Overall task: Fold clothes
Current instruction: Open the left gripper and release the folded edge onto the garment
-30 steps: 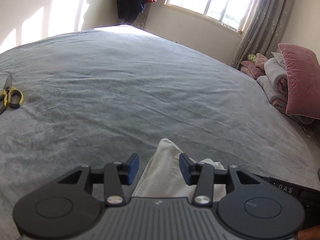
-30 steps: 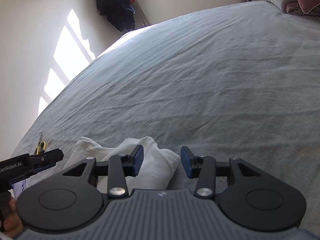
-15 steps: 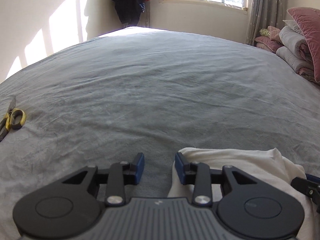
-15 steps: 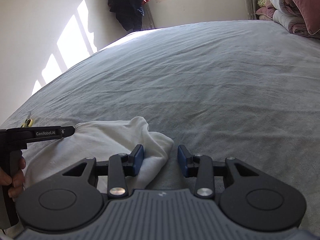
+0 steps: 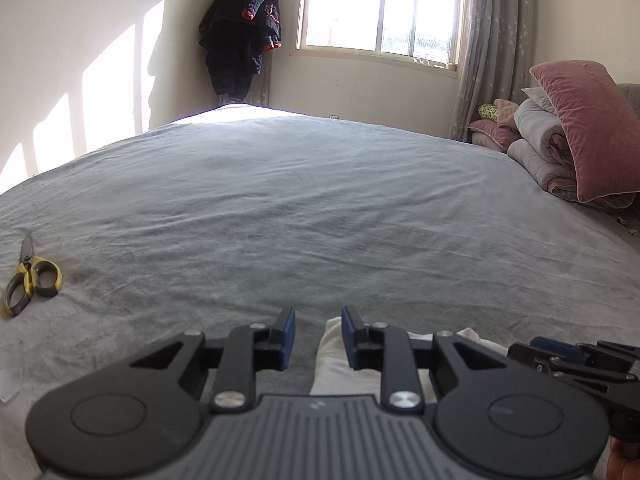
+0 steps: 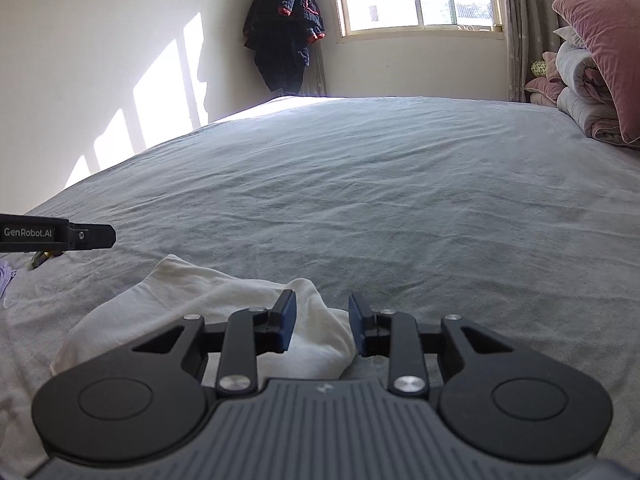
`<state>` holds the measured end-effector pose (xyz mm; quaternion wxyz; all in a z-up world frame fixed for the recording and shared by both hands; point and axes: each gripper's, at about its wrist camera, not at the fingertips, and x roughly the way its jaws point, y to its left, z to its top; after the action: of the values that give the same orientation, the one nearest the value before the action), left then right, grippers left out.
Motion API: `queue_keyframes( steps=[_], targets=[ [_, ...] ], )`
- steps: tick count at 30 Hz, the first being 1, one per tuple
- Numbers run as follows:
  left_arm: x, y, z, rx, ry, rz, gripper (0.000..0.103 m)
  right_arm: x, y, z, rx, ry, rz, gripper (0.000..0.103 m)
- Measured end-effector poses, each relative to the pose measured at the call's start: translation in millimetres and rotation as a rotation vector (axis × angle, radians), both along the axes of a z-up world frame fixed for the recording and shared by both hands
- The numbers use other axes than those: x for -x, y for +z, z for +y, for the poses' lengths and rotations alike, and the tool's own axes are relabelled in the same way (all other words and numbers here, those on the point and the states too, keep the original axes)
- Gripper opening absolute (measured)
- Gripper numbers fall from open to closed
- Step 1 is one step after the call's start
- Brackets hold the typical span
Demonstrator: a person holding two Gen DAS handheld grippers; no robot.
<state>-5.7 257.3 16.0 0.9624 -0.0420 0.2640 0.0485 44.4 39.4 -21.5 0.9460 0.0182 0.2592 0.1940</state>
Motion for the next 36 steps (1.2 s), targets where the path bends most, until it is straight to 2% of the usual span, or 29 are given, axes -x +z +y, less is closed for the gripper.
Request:
queue_keyframes(
  steps=[6, 9, 12, 15, 17, 20, 24, 27, 30, 36],
  targets=[
    [14.8, -41.9, -12.0, -0.105, -0.022, 0.041, 0.027, -2.0, -12.4, 5.4, 0.053, 0.005, 0.039, 0.030],
    [17.3, -51.8, -4.2, -0.151, 0.043, 0.047, 0.028, -5.3, -19.5, -4.4, 0.065, -0.038, 0.068, 0.029],
    [21.4, -43.4, 11.8, -0.107, 0.124, 0.028, 0.027, 0.3, -15.0, -14.2, 0.041, -0.065, 0.070, 0.030],
    [29.3, -35.0, 10.8, -0.057, 0.077, -0.025, 0.027, 12.3, -8.6, -16.4, -0.001, -0.064, 0.066, 0.030],
    [34.7, -29.5, 9.1, -0.027, 0.042, -0.062, 0.027, 23.5, -3.7, -11.5, -0.014, -0.039, 0.047, 0.034],
    [36.8, -28.6, -1.5, -0.020, -0.020, -0.075, 0.027, 41.2, 3.1, 3.6, -0.007, 0.015, 0.005, 0.036],
    [37.7, -37.5, -12.7, -0.047, -0.093, -0.051, 0.027, 62.2, 4.0, 27.9, 0.021, 0.101, -0.020, 0.039],
    [37.8, -50.3, -15.3, -0.094, -0.108, -0.009, 0.029, 72.9, -5.3, 41.8, 0.079, 0.143, -0.020, 0.040],
    [41.4, -54.8, -11.9, -0.104, -0.113, -0.001, 0.033, 82.9, -18.2, 44.4, 0.132, 0.142, -0.026, 0.040],
    [47.9, -53.9, -9.9, -0.105, -0.116, 0.000, 0.035, 103.2, -20.2, 38.5, 0.164, 0.133, -0.054, 0.041]
  ],
)
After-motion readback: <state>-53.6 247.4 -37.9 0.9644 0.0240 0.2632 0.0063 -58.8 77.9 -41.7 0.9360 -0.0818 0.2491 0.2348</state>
